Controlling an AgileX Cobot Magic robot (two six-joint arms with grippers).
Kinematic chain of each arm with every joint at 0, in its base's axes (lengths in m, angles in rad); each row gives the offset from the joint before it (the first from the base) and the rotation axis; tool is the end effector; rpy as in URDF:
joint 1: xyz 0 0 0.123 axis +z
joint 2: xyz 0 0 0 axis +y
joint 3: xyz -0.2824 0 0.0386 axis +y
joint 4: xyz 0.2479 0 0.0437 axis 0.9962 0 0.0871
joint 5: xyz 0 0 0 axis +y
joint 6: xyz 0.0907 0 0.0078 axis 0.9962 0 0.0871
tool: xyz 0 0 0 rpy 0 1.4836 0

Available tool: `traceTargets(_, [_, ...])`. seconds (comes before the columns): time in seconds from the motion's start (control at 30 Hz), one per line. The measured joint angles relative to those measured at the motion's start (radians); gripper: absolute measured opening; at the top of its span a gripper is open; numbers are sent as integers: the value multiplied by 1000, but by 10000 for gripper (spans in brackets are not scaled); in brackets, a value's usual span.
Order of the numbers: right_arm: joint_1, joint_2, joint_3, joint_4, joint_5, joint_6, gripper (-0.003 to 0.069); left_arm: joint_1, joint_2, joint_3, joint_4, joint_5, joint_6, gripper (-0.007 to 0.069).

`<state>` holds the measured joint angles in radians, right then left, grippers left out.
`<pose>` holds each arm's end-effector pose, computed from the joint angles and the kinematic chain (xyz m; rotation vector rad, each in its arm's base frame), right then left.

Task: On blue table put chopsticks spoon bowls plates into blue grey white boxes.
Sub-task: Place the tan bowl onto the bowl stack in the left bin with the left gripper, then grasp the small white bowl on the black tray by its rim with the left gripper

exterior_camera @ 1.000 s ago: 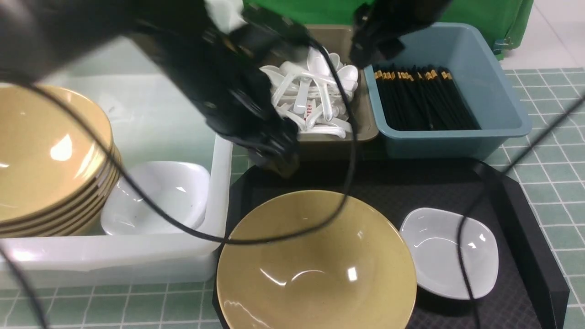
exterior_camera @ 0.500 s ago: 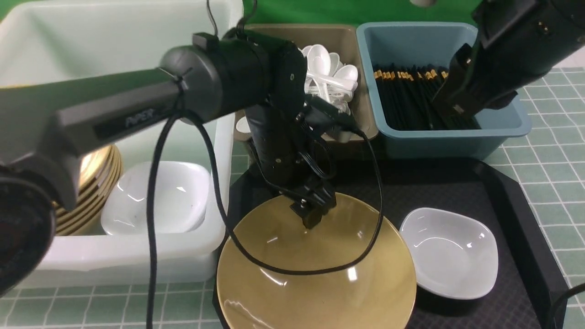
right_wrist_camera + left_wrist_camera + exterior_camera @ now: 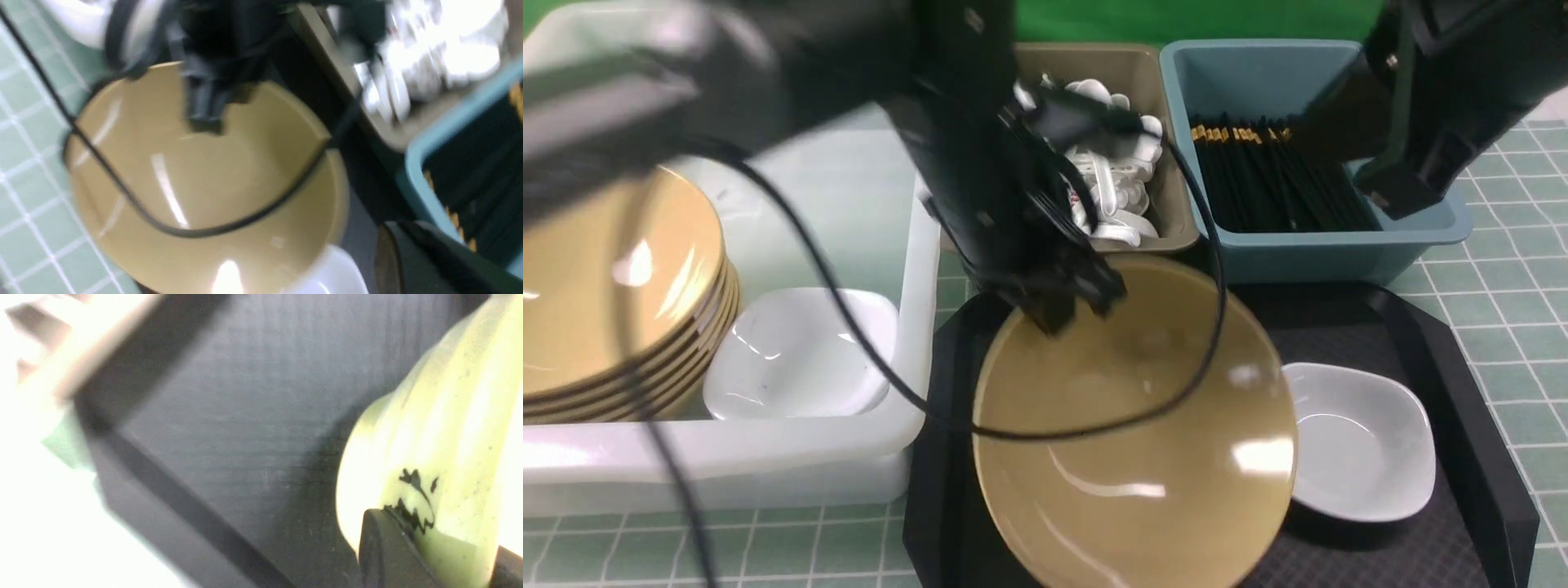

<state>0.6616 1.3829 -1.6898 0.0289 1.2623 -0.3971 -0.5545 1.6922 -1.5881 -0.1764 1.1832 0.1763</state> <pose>0.2091 0.1660 0.4547 -1.2358 2.1092 0.1554 0.2953 -0.2003 0.3328 0.9501 2.6246 -0.3400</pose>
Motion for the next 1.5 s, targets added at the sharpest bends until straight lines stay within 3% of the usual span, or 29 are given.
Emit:
traceTargets(0.03, [7,0,-9,0,0,0,37,11,-10,3,-4,0,-5,24])
traceTargets(0.17, [160,16,-102,-14,0,0,38,235,-240,76,-95,-1,-45,24])
traceTargets(0.2, [165,17,-106,-15,1,0,38,250,-240,81,-100,-1,-45,24])
traceTargets(0.27, [235,44,-155,-39,1,-2,38,491,-382,170,-150,-10,-46,24])
traceTargets(0.3, [242,48,-161,-40,0,-4,38,509,-391,184,-157,-13,-46,24])
traceTargets(0.37, [274,75,-189,-45,-2,-14,38,739,-486,258,-197,-59,-46,24])
traceTargets(0.53, [295,125,-210,-47,-18,-35,38,1116,-575,393,-312,-186,-41,24])
traceTargets(0.63, [296,142,-211,-52,-23,-54,38,1234,-555,455,-328,-248,-23,24])
traceTargets(0.87, [296,158,-211,-53,-24,-88,39,1256,-422,497,-308,-298,29,28])
traceTargets(0.97, [296,160,-211,-54,-24,-103,41,1256,-367,497,-308,-331,57,81])
traceTargets(1.27, [296,161,-212,-70,-10,-107,44,1240,-295,442,-266,-282,65,514])
traceTargets(1.4, [294,162,-213,-116,2,-74,45,1194,-303,287,-191,-198,37,606])
traceTargets(1.5, [264,162,-213,-132,4,-16,47,1084,-325,142,-172,-103,4,601])
